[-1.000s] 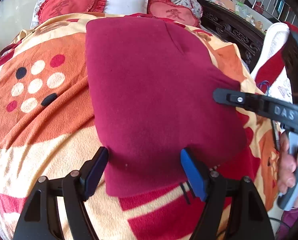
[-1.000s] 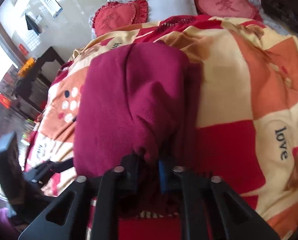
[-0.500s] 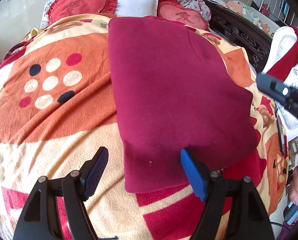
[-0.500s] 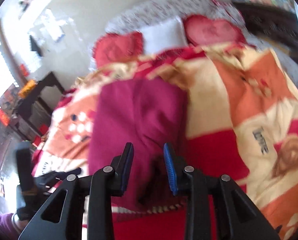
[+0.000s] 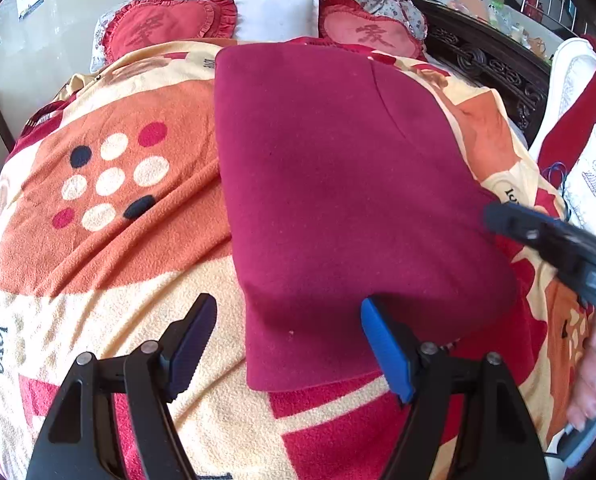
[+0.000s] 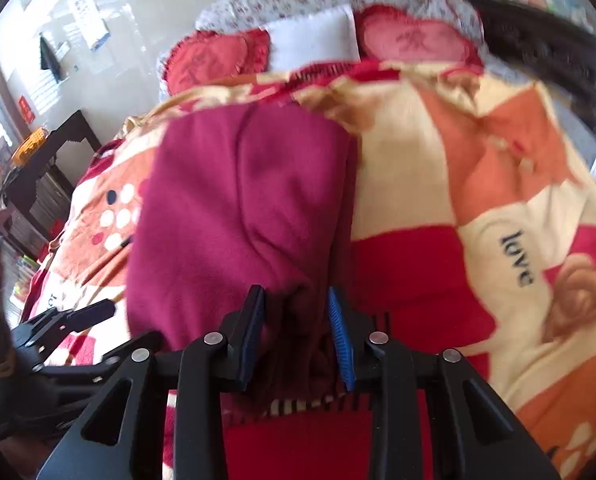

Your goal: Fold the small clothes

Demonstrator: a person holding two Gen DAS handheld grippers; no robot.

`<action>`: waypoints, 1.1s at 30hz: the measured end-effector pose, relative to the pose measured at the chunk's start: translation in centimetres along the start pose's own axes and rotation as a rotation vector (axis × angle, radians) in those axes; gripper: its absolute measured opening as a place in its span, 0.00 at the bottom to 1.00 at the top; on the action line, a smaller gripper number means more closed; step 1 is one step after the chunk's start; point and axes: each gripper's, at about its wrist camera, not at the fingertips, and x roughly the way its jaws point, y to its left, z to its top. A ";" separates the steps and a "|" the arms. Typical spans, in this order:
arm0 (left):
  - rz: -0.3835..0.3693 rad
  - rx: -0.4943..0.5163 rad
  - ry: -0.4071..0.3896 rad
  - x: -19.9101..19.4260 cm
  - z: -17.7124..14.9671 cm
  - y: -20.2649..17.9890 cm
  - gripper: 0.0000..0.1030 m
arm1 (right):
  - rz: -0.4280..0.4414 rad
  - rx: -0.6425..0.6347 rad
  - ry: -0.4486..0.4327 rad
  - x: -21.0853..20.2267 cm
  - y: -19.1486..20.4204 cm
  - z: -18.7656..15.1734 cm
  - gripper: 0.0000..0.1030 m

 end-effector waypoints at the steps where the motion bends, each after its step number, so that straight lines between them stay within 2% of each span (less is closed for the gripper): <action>1: 0.001 0.001 -0.001 0.0 0.0 -0.1 0.76 | -0.001 -0.010 -0.024 -0.7 0.3 0.1 0.14; 5: 0.017 0.005 -0.001 -0.1 0.1 -0.2 0.76 | 0.054 -0.021 -0.118 -2.4 1.6 0.8 0.12; 6: 0.020 0.005 -0.003 -0.2 0.0 -0.2 0.76 | 0.050 -0.018 -0.148 -2.7 1.7 1.0 0.09; 7: 0.026 0.005 -0.004 -0.3 0.0 -0.2 0.76 | 0.048 -0.020 -0.165 -2.8 1.7 1.1 0.01; 8: 0.033 0.002 -0.004 -0.3 0.0 -0.2 0.76 | 0.051 -0.023 -0.170 -2.7 1.9 1.1 0.00; 11: 0.045 -0.018 -0.010 -0.3 0.2 -0.1 0.76 | 0.084 0.016 -0.117 -0.5 1.1 1.1 0.00; 14: 0.041 -0.045 -0.018 -0.3 0.4 -0.3 0.76 | 0.043 0.021 -0.023 2.5 0.3 0.0 0.00; 19: 0.032 -0.076 -0.010 0.4 0.5 -0.8 0.77 | 0.072 0.029 -0.045 2.5 -0.6 -0.3 0.00; 25: 0.057 -0.083 -0.007 1.3 0.5 -1.1 0.82 | 0.126 -0.018 -0.090 -0.6 -0.4 -0.8 0.00; 26: 0.060 -0.091 -0.003 1.4 0.5 -1.1 0.83 | 0.131 -0.029 -0.083 -0.5 -0.3 -1.2 0.00; 29: 0.068 -0.094 0.012 1.8 0.6 -1.1 0.83 | 0.100 -0.031 0.033 2.8 -0.4 -2.5 0.00; 33: 0.098 -0.068 -0.007 1.7 0.6 -1.7 0.83 | 0.127 -0.024 0.014 2.9 -0.6 -2.9 0.00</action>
